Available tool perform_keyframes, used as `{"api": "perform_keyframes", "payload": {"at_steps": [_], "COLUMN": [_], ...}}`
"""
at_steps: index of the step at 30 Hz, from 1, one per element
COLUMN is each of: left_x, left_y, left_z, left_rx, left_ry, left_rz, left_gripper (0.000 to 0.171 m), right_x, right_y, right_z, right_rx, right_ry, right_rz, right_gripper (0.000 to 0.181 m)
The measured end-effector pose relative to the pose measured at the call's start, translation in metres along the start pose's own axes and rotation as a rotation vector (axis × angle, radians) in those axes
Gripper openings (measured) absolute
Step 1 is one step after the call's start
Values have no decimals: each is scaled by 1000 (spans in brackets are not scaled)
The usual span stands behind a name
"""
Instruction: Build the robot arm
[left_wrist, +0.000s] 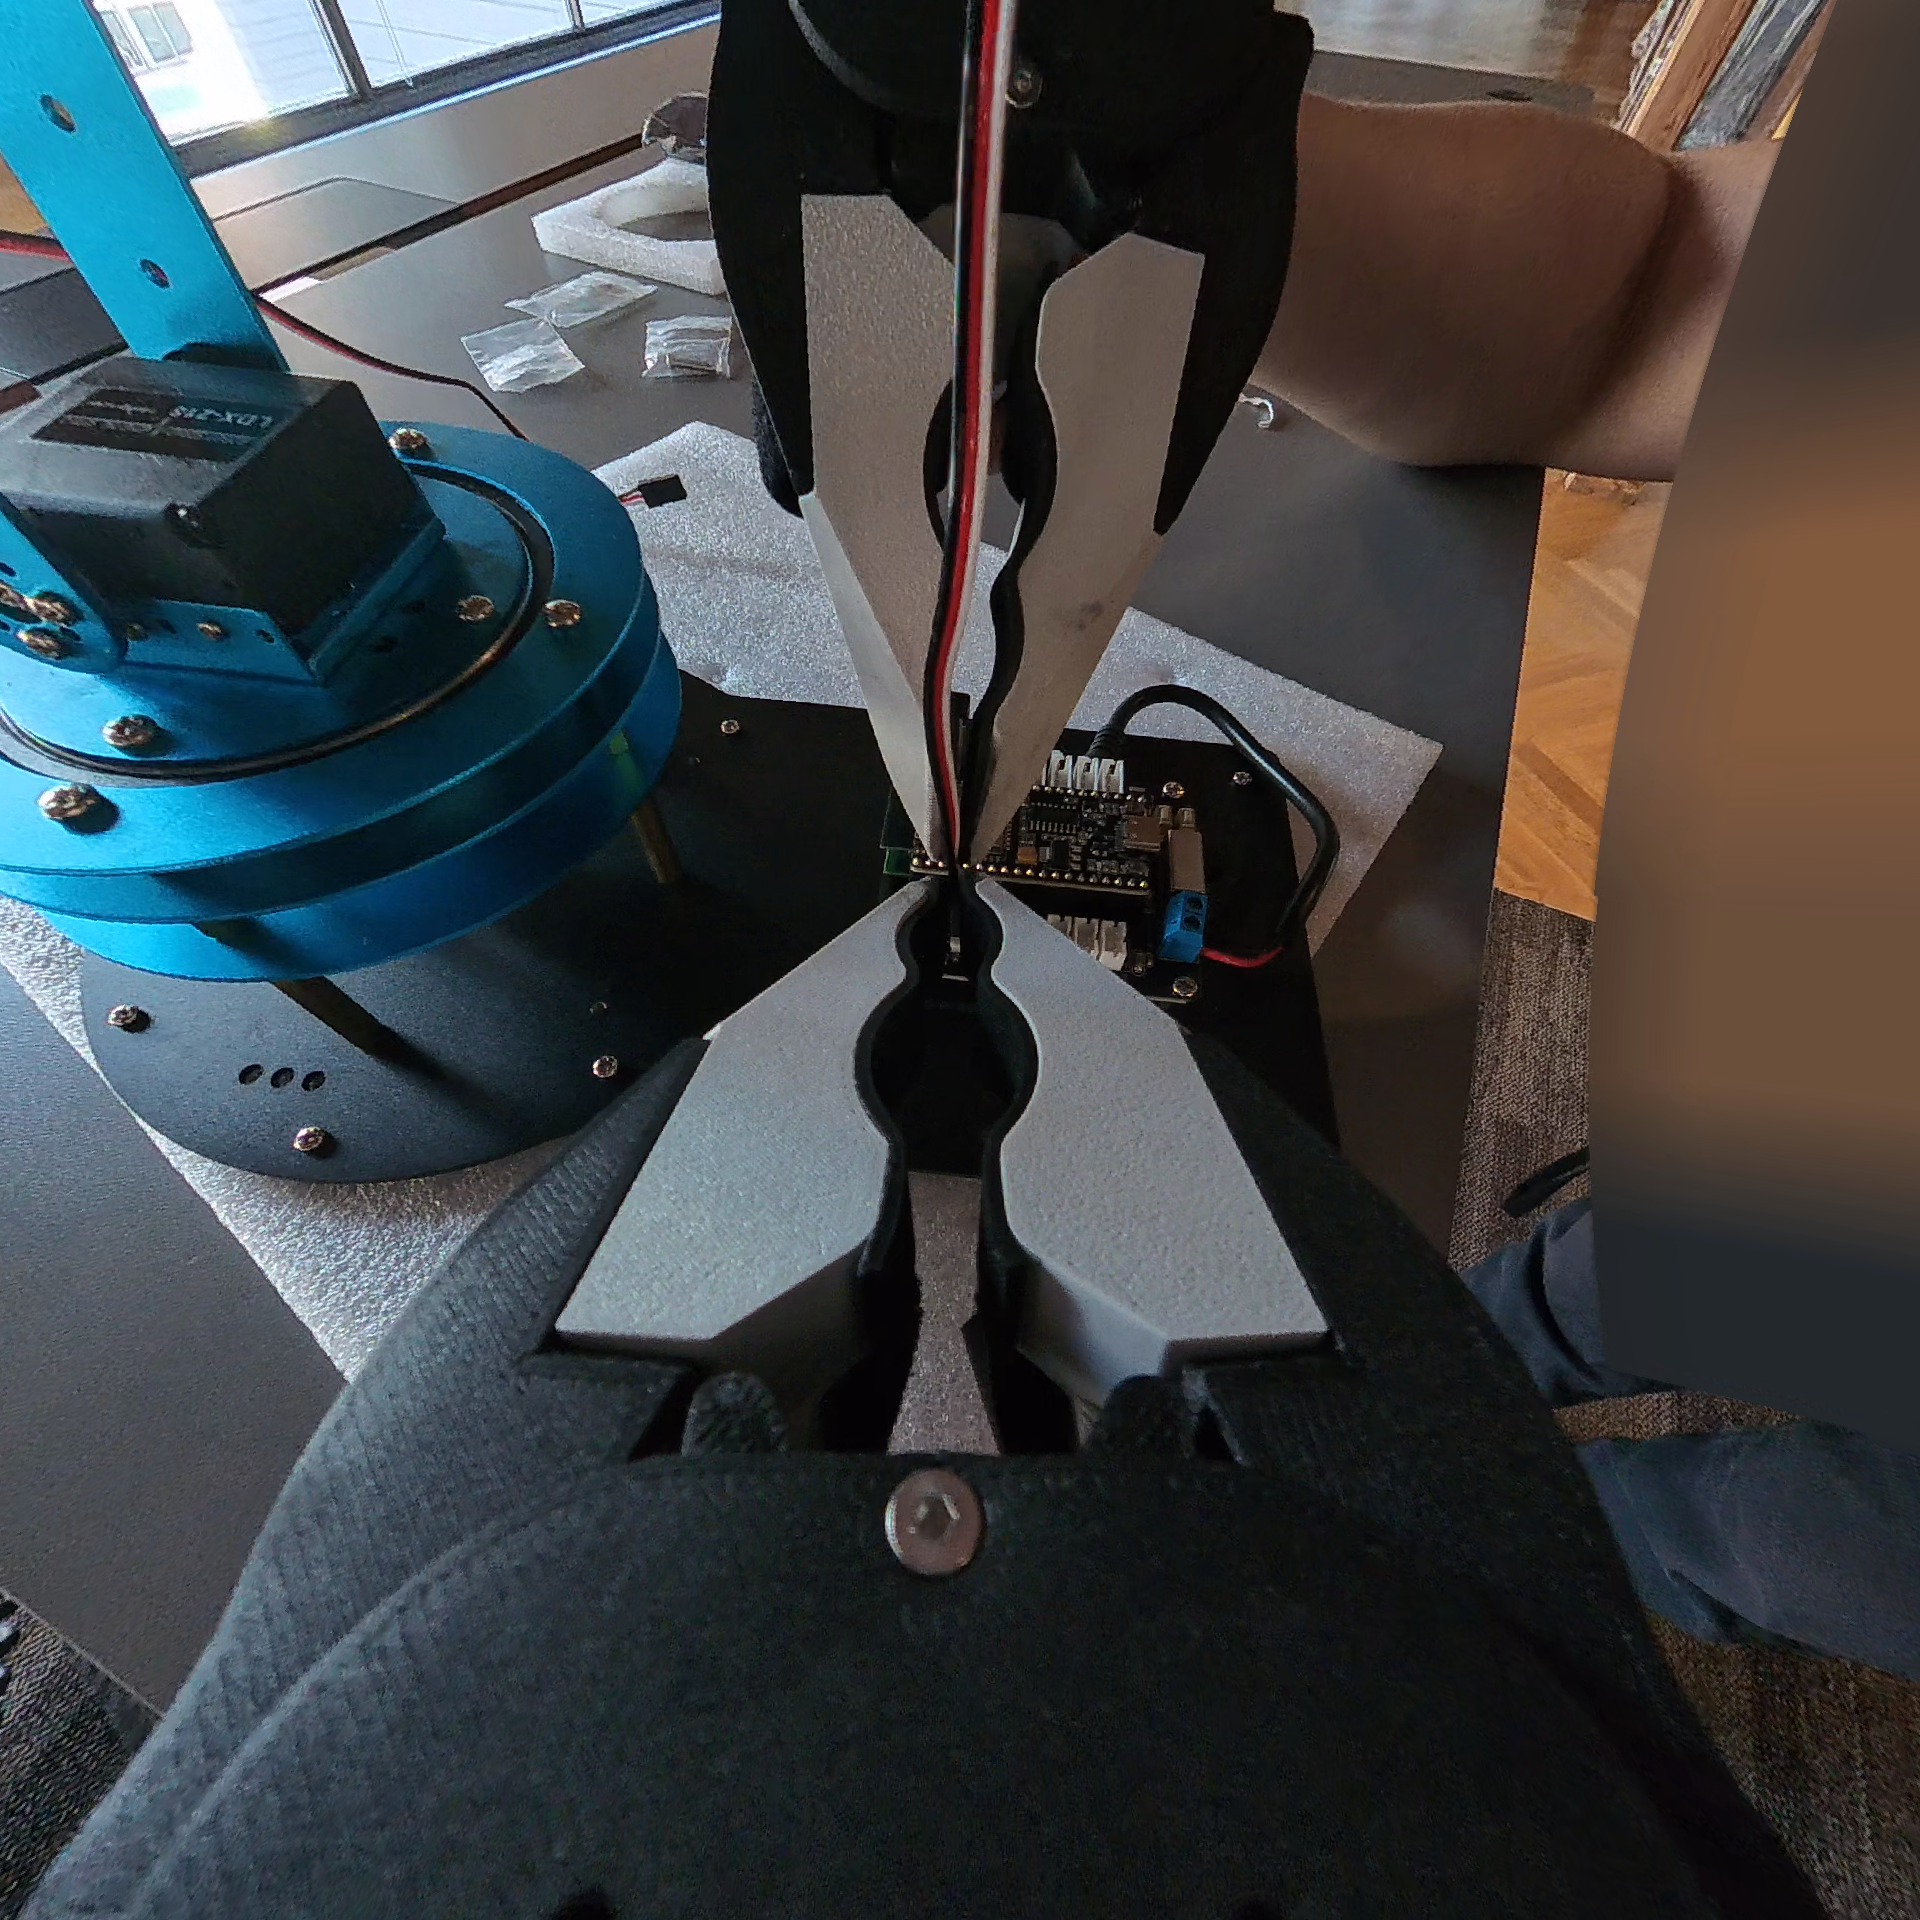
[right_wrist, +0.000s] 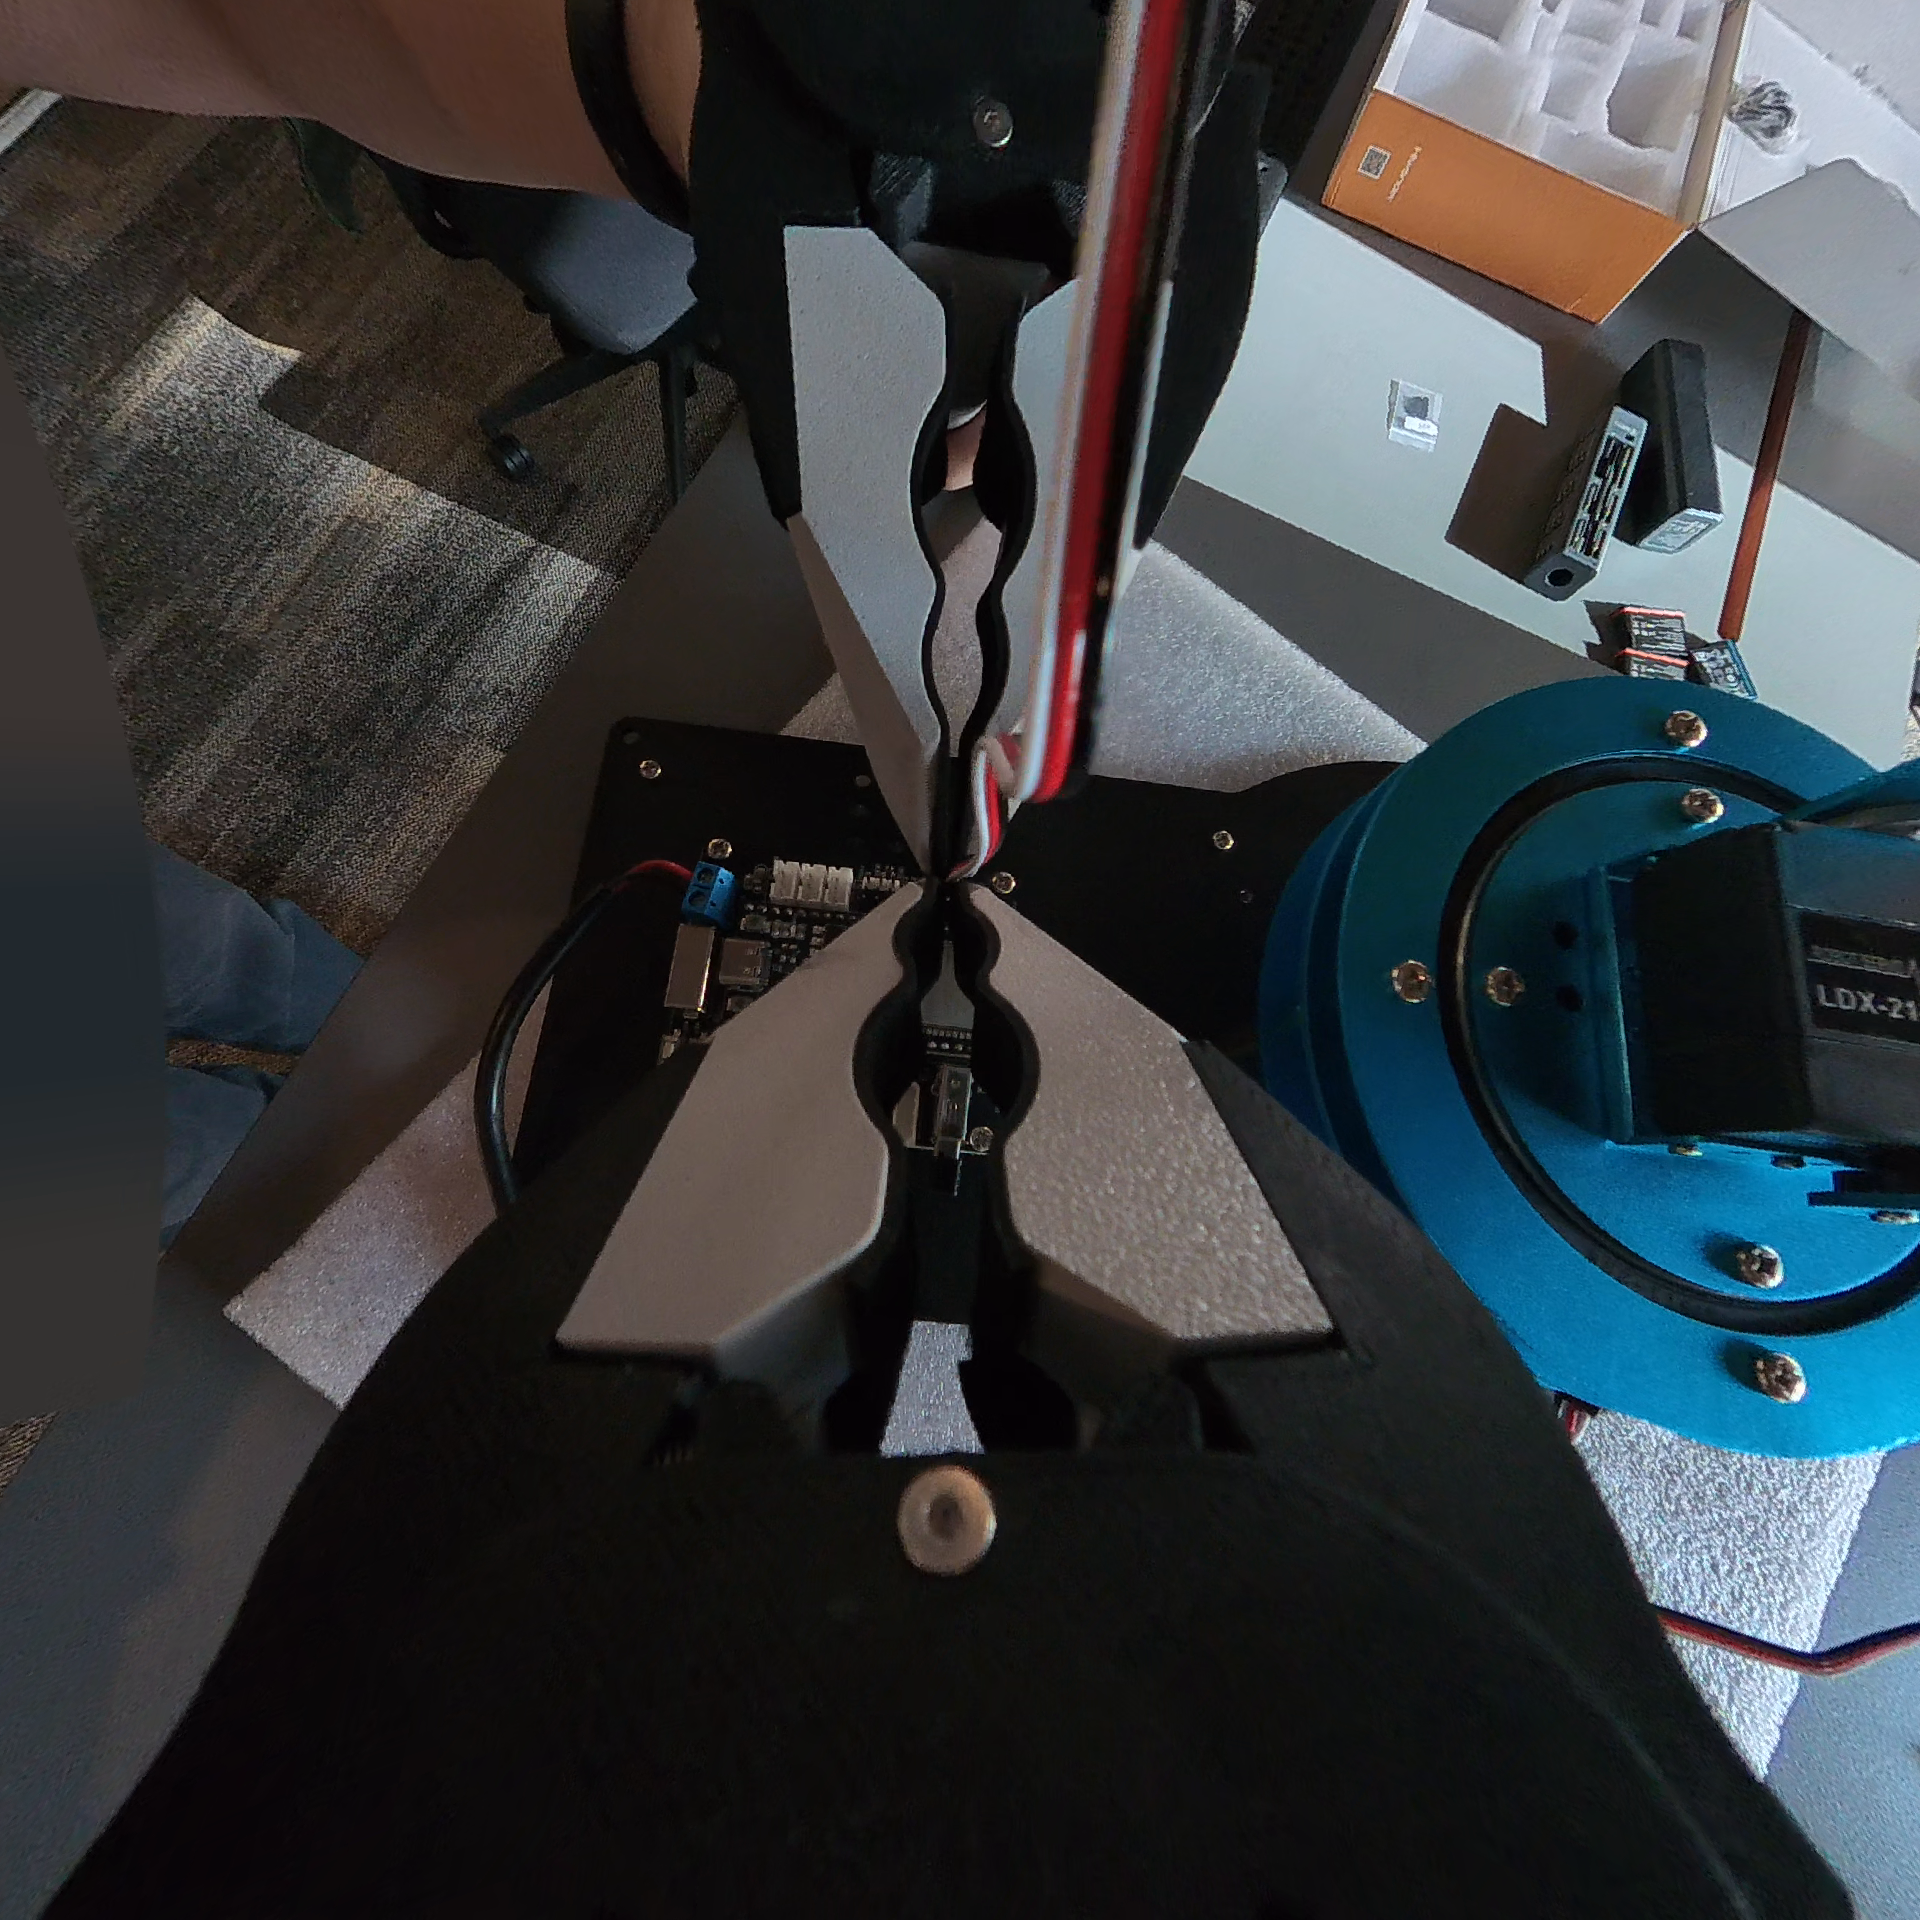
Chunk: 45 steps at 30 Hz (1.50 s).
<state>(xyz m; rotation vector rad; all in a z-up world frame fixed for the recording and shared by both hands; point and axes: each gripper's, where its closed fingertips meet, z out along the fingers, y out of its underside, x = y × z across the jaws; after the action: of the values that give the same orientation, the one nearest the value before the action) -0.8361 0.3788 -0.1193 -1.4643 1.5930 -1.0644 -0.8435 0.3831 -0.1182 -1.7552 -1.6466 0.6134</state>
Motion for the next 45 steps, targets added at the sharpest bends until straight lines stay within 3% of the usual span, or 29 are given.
{"api": "perform_keyframes", "payload": {"at_steps": [39,43,45], "left_x": [0,-1,-2], "left_y": [-1,-10,-15], "left_z": [0,-5,-12], "left_rx": [7,59,89], "left_ry": [11,-2,-10], "left_rz": [-35,-51,-79], "left_gripper": [0,11,13], "right_x": [0,0,1], "right_y": [0,-1,-3], "right_z": [0,0,-3], "right_rx": [-5,10,26], "right_ry": [-2,-6,1], "right_rz": [5,3,-5], "right_gripper": [1,3,13]}}
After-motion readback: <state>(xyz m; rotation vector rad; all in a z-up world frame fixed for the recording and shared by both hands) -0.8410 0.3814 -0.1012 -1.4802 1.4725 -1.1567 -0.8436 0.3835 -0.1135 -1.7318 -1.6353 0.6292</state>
